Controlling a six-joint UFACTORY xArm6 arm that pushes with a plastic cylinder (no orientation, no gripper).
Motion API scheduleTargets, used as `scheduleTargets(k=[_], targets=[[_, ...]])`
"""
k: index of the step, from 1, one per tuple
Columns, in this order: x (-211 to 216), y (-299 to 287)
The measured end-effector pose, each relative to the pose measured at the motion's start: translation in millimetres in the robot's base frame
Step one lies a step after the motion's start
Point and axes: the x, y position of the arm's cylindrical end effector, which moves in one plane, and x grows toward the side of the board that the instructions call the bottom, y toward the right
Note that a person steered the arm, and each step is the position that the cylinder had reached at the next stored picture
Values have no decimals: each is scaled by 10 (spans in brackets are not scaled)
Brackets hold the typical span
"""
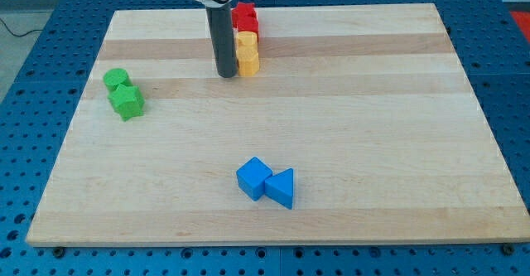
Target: Move the green star diagonally to the bottom left of the yellow hexagon
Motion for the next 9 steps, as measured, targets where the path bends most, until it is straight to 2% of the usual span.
scheduleTargets(k=[1, 3, 4, 5, 7, 9], targets=[[20, -446], [-302, -1551], [8, -2111], [245, -2115], [245, -1243], [245, -1065]])
